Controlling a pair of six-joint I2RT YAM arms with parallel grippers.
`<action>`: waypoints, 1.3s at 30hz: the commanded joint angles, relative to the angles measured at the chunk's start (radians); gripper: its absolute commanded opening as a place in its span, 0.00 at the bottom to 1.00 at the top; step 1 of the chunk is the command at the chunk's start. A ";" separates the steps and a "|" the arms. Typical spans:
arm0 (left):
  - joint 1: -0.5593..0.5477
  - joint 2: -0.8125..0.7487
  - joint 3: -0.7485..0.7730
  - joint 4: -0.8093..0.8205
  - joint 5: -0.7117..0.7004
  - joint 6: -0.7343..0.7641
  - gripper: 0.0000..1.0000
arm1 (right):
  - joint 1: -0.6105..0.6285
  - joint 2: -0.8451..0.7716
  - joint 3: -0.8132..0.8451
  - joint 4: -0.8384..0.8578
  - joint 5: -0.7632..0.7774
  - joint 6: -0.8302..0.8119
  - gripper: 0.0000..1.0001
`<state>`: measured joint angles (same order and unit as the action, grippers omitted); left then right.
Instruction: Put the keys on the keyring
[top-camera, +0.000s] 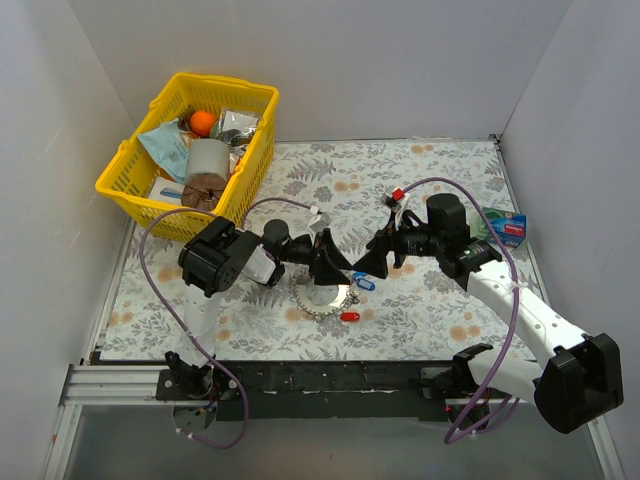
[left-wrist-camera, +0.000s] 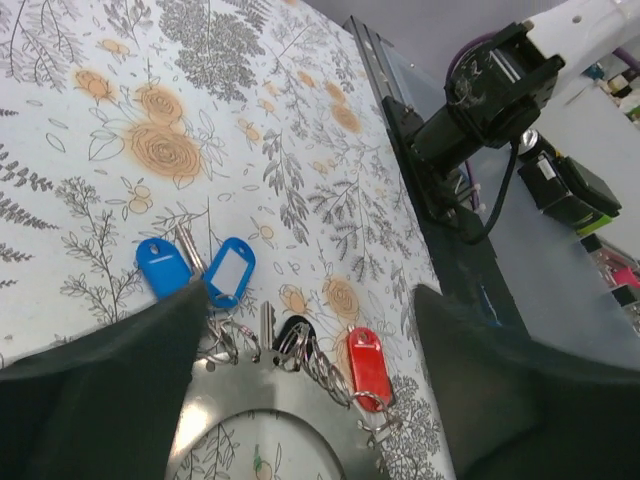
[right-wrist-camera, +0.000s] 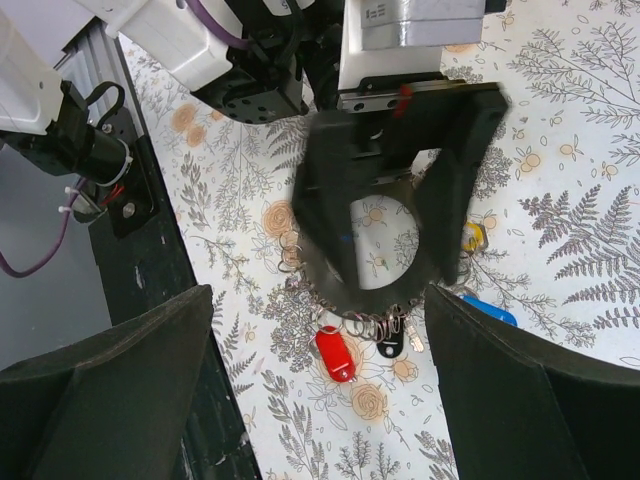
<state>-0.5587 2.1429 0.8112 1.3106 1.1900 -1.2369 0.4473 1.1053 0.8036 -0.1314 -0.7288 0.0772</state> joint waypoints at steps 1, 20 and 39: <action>-0.001 -0.067 -0.014 0.457 -0.023 -0.010 0.98 | -0.001 -0.025 -0.001 0.007 0.002 -0.011 0.94; -0.003 -0.351 0.054 -0.431 -0.366 0.459 0.98 | -0.001 -0.027 -0.007 0.018 0.000 -0.005 0.94; -0.012 -0.598 0.160 -1.245 -1.021 0.505 0.98 | -0.002 0.024 0.012 0.015 0.052 0.006 0.94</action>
<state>-0.5674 1.6344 0.9955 0.1974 0.3084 -0.6819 0.4473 1.1191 0.8017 -0.1307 -0.6994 0.0788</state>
